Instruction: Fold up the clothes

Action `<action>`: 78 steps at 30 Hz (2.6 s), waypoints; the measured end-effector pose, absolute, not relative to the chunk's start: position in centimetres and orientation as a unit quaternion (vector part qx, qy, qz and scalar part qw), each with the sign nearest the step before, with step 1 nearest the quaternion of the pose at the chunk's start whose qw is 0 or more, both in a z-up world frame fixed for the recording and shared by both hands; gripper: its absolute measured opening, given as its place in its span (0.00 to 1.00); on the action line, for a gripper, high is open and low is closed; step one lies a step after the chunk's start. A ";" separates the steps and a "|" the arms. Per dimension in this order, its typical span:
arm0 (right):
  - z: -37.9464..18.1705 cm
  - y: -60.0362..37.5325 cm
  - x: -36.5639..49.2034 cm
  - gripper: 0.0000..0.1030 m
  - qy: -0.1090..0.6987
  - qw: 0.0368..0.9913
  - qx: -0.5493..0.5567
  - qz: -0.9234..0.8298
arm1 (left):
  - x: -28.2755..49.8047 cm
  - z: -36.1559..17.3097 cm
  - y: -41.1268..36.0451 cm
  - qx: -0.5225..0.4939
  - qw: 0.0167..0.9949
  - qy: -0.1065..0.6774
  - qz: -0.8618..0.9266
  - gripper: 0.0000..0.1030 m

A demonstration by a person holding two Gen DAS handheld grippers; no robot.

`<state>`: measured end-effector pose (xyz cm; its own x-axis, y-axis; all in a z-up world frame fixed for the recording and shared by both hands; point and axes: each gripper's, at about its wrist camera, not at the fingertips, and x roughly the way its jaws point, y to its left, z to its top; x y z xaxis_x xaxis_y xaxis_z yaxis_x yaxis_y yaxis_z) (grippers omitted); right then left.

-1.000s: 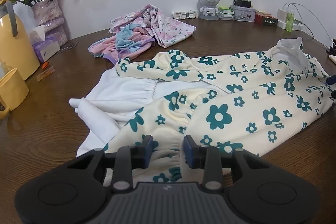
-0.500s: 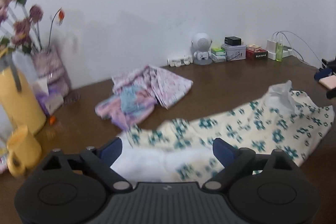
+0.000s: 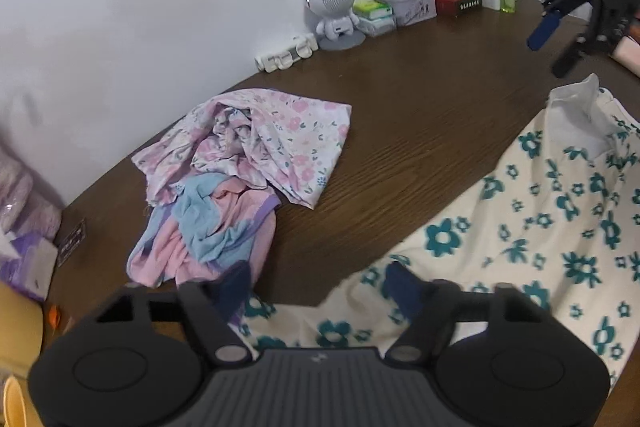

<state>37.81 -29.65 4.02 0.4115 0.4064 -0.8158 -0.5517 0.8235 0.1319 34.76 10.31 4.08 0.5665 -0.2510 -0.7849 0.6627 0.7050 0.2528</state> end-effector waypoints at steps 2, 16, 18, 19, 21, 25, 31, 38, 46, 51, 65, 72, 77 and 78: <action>2.8 -29.9 39.3 0.47 0.476 0.824 -0.076 0.297 | 35.5 3.4 10.4 0.283 0.830 0.375 -0.302 0.49; -1.0 -27.7 39.2 0.22 0.509 0.766 -0.092 0.382 | 38.4 0.8 12.5 0.254 0.790 0.432 -0.354 0.49; -1.1 -27.6 38.7 0.19 0.507 0.765 -0.100 0.383 | 38.5 0.6 13.3 0.239 0.791 0.443 -0.348 0.49; -1.1 -27.5 38.4 0.19 0.505 0.766 -0.105 0.384 | 38.5 0.6 13.8 0.228 0.792 0.449 -0.345 0.49; -1.0 -27.4 38.0 0.17 0.502 0.767 -0.117 0.382 | 38.6 0.4 14.6 0.210 0.795 0.459 -0.338 0.49; -0.9 -27.1 37.1 0.16 0.494 0.771 -0.149 0.373 | 38.2 0.4 15.7 0.183 0.805 0.455 -0.333 0.50; -1.0 -26.5 36.1 0.16 0.487 0.774 -0.176 0.364 | 38.8 1.8 17.8 0.093 0.841 0.438 -0.305 0.54; -1.0 -26.2 35.8 0.16 0.483 0.777 -0.187 0.358 | 39.6 3.2 19.0 -0.002 0.874 0.423 -0.239 0.55; -0.9 -26.0 35.7 0.16 0.481 0.779 -0.188 0.356 | 41.0 1.3 18.2 0.044 0.858 0.486 -0.160 0.50; -0.9 -25.9 35.6 0.16 0.478 0.781 -0.188 0.355 | 41.0 0.4 16.4 0.076 0.858 0.495 -0.116 0.05; -0.9 -25.9 35.3 0.16 0.467 0.783 -0.199 0.359 | 34.7 1.9 22.4 -0.032 0.890 0.455 0.009 0.00; -0.8 -25.8 35.1 0.16 0.467 0.785 -0.198 0.355 | 34.9 3.5 22.9 -0.075 0.904 0.421 -0.023 0.08; -0.8 -25.9 35.2 0.17 0.468 0.785 -0.195 0.355 | 34.7 4.5 18.9 -0.007 0.903 0.408 -0.131 0.48; -0.8 -25.8 35.2 0.17 0.469 0.785 -0.194 0.355 | 34.8 4.5 17.9 0.015 0.901 0.409 -0.147 0.55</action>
